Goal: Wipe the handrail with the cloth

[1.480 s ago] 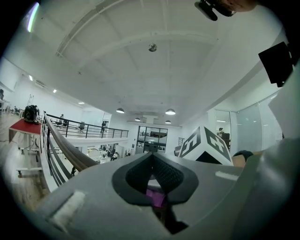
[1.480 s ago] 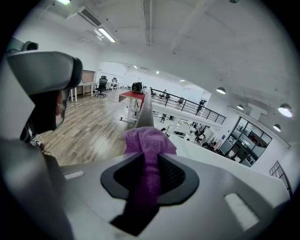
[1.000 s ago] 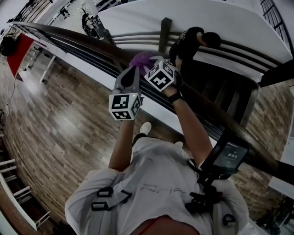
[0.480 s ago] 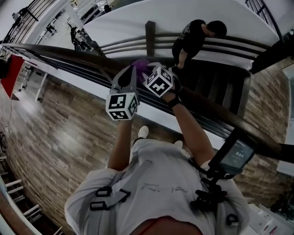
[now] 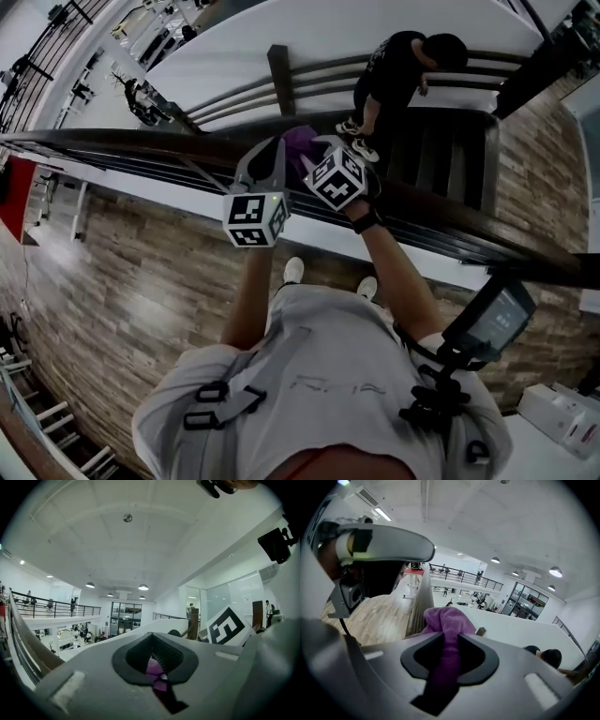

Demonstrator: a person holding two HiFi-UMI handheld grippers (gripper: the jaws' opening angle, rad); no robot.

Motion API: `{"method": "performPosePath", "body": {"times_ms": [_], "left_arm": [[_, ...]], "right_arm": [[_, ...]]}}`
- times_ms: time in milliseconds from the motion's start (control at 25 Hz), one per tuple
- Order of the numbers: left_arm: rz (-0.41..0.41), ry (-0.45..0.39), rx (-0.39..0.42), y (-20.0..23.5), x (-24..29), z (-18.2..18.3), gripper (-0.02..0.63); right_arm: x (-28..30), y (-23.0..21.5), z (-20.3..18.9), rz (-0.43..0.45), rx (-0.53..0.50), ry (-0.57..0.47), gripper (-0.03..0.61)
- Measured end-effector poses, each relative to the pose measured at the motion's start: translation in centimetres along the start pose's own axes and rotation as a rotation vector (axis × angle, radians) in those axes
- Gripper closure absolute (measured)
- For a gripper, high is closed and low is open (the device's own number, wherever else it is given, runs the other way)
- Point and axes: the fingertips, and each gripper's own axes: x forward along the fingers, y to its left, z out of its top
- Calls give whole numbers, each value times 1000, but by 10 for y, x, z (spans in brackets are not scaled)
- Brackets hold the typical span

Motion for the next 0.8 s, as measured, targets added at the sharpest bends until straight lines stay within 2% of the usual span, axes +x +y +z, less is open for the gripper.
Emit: {"method": "performPosePath", "body": {"times_ms": [320, 800], "left_arm": [[-92, 20, 4, -42, 23, -6, 615], [-218, 29, 18, -98, 43, -6, 615]], "right_arm": [[-31, -15, -32, -126, -17, 14, 485], [-76, -32, -75, -237, 36, 37, 485]]}}
